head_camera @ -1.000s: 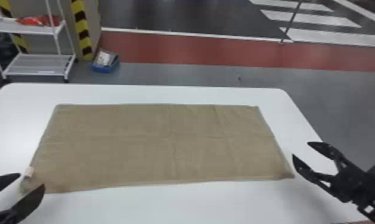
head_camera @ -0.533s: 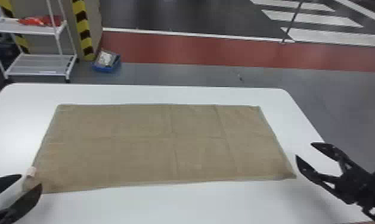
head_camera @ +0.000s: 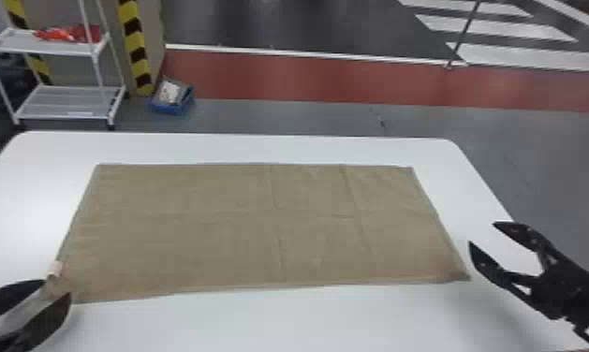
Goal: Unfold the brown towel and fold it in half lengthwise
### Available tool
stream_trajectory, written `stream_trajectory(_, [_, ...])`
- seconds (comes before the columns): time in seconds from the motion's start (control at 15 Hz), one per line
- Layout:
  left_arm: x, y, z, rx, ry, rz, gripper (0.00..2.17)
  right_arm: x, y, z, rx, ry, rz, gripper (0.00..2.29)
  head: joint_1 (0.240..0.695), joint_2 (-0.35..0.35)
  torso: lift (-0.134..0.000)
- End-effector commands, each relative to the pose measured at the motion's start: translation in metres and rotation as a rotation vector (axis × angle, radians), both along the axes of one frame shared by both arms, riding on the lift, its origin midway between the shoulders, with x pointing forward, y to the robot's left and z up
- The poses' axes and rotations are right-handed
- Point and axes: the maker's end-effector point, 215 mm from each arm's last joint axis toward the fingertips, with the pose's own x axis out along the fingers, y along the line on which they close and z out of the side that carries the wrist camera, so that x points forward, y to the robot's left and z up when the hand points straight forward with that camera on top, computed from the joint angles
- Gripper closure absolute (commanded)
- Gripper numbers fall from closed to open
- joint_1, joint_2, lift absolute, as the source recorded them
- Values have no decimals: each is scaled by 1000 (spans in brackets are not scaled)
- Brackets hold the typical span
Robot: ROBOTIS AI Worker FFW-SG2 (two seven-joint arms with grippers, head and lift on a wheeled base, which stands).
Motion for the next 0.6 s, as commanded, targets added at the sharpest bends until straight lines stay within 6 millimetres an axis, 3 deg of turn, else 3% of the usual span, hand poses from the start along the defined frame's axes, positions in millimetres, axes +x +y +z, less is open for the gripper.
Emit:
stream_trajectory(0.0, [-1, 1, -3, 16, 7, -5, 518, 0, -2, 1, -1, -3, -2, 461, 695, -150, -125])
stream_trajectory(0.53, [-1, 13, -13, 79, 35, 13, 518, -2, -4, 5, -6, -20, -1, 461, 695, -143, -125])
